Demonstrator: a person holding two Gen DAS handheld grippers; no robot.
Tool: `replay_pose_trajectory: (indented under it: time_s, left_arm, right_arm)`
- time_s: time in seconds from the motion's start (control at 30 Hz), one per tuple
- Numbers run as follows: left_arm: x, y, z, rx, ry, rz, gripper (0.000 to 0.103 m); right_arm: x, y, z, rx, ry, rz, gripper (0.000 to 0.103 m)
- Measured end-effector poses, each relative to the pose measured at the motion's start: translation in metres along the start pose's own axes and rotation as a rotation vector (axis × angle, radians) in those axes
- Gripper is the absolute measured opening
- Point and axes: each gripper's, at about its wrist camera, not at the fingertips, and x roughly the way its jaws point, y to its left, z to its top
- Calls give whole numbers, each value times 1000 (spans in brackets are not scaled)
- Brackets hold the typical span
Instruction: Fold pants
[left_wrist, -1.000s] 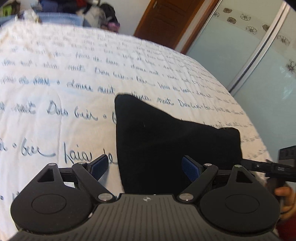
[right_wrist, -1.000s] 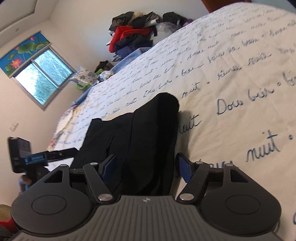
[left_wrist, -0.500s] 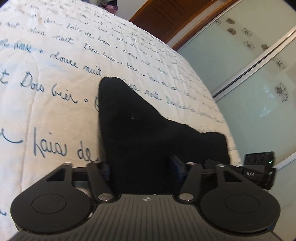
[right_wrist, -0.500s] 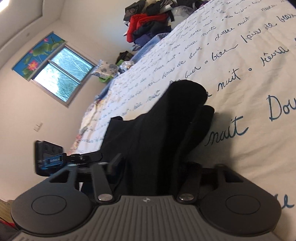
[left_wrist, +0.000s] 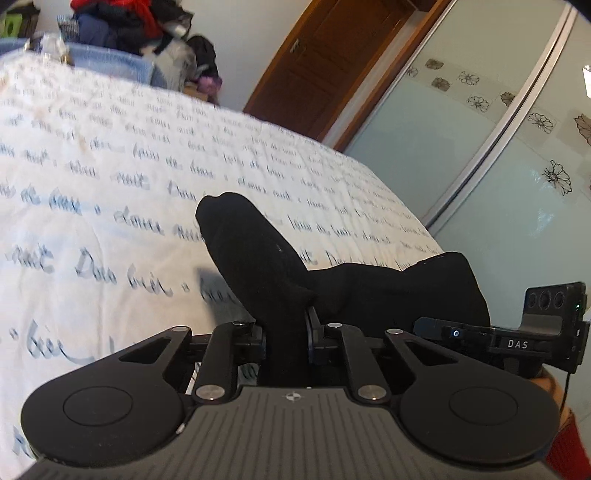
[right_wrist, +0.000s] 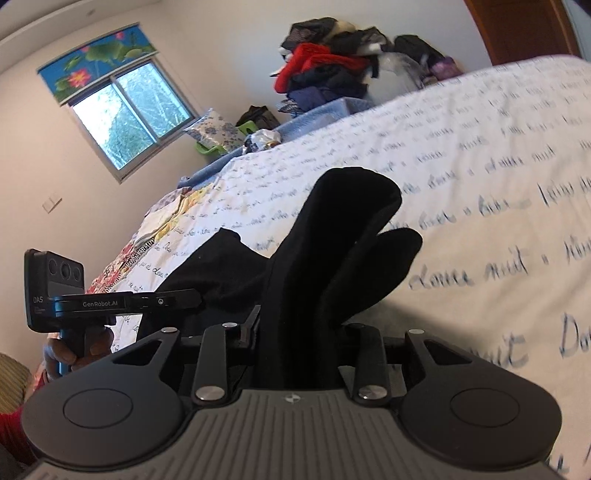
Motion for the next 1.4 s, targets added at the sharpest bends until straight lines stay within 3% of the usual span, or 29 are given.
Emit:
replay_pose_trajectory:
  time_s: [0.4,0.67,0.83,1.0,1.2,1.33,1.4]
  left_arm:
    - [-1,36,53,62,-74,132,20]
    - [31,72,57,21,-25,216,22]
    - [36,87,51,-34,4,222,35]
    - [26,88,50,-34,-21,289,51]
    - [-8,79,49,-48,-73,313,68]
    - [-25,64,35,-61,-64,313,73]
    - [-31,56,24,-58,-46,309,75]
  right_arm:
    - [62,7,57,-56,-26,31,31]
    - [114,-7,69,-58,35,-66,31]
    - [118,-28,59,19,63,-67,36]
    - [108,-31,52,45,65,-89,46]
    - [84,-14,47,-41,57,-177,52]
    - [61,3,43,-108,11,-243,55]
    - [48,12,42,-130,-20,-248,62]
